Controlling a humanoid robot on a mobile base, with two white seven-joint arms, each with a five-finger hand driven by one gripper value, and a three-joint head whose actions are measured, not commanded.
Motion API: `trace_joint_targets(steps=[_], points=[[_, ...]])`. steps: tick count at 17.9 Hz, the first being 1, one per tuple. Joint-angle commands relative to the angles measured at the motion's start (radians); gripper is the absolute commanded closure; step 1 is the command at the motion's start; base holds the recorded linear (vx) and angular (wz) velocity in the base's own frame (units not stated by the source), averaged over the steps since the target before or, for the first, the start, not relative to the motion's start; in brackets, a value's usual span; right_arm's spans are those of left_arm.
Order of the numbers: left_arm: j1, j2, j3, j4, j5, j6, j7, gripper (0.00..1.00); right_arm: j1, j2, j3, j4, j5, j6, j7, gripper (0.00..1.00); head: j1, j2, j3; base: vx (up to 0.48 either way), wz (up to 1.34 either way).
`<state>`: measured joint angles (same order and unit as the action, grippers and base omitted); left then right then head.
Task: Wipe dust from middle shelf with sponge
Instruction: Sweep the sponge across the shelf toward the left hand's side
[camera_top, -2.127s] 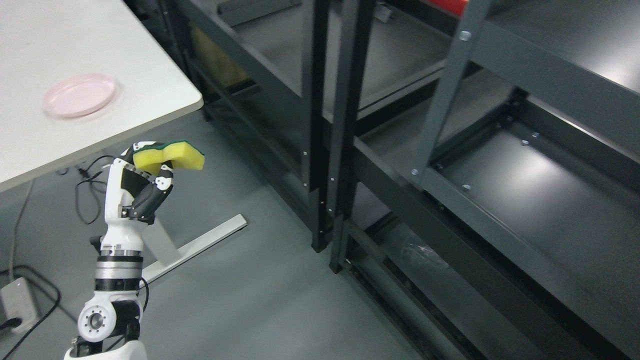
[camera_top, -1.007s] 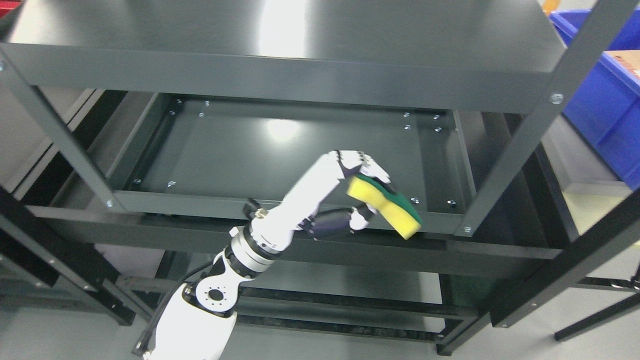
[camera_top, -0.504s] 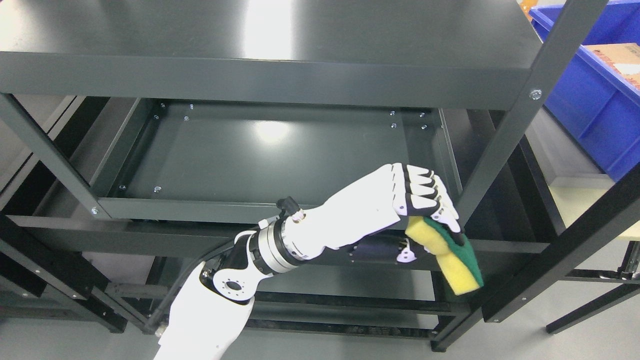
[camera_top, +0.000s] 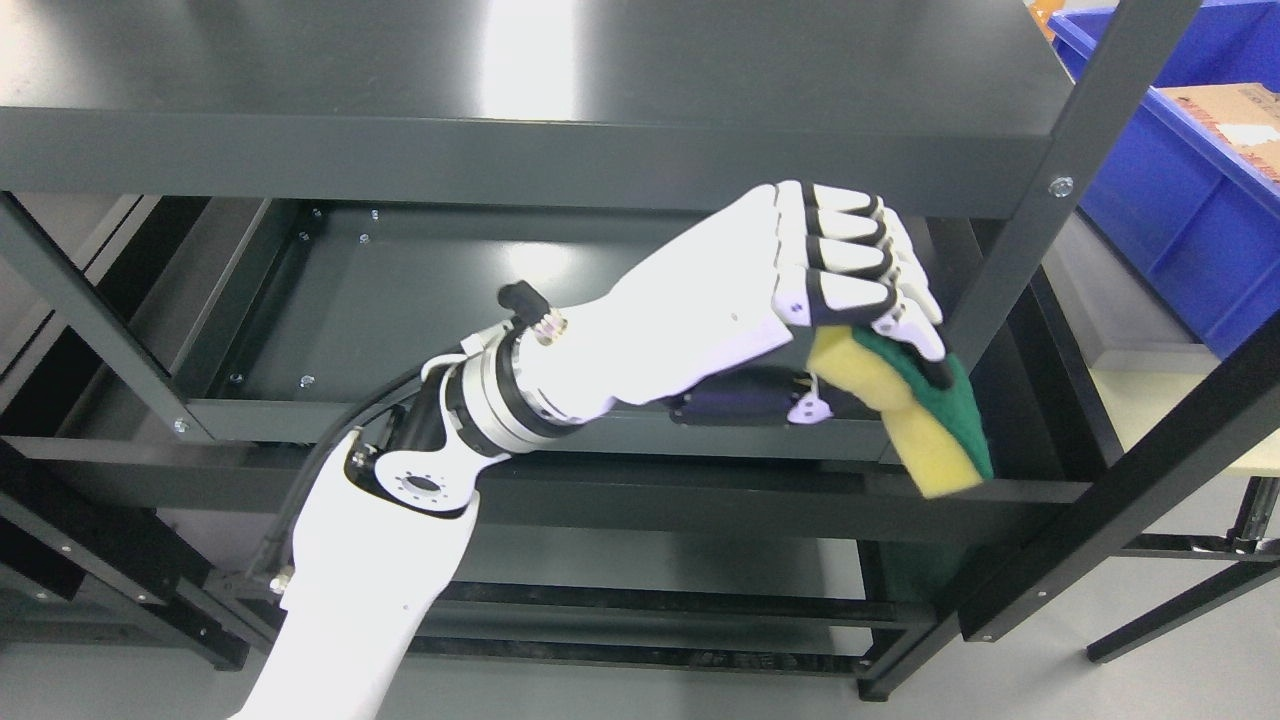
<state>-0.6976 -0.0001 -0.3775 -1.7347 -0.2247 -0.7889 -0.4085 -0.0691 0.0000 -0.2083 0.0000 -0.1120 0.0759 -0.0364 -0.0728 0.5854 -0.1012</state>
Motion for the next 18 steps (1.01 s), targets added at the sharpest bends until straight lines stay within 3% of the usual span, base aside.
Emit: trace_joint_targets(steps=[1,4,9,13,18], points=[[-0.022,0.018,0.309,-0.042,0.001,0.004,-0.019,1.0,0.0,-0.017,0.0,-0.017,0.0,0.001,0.0,0.0,0.0,0.0,0.0,0.003,-0.02],[0.024,0.141,0.455,-0.042,0.04,0.004,-0.018,1.0,0.0,-0.017,0.001,-0.017,0.0,0.001,0.0,0.0,0.0,0.0,0.0,0.0,0.0],[0.199,0.423,0.619,-0.04,0.229,0.004,-0.018,1.0,0.0,-0.017,0.0,-0.017,0.0,0.001,0.0,0.0,0.0,0.0,0.0,-0.001,-0.01],[0.274,0.531,0.819,-0.028,0.3,0.004,-0.018,1.0,0.0,-0.017,0.0,-0.017,0.0,0.001,0.0,0.0,0.0,0.0,0.0,0.0,0.0],[0.403,0.597,1.112,0.046,0.301,0.004,-0.019,1.0,0.0,-0.017,0.001,-0.017,0.0,0.001,0.0,0.0,0.0,0.0,0.0,0.0,0.0]])
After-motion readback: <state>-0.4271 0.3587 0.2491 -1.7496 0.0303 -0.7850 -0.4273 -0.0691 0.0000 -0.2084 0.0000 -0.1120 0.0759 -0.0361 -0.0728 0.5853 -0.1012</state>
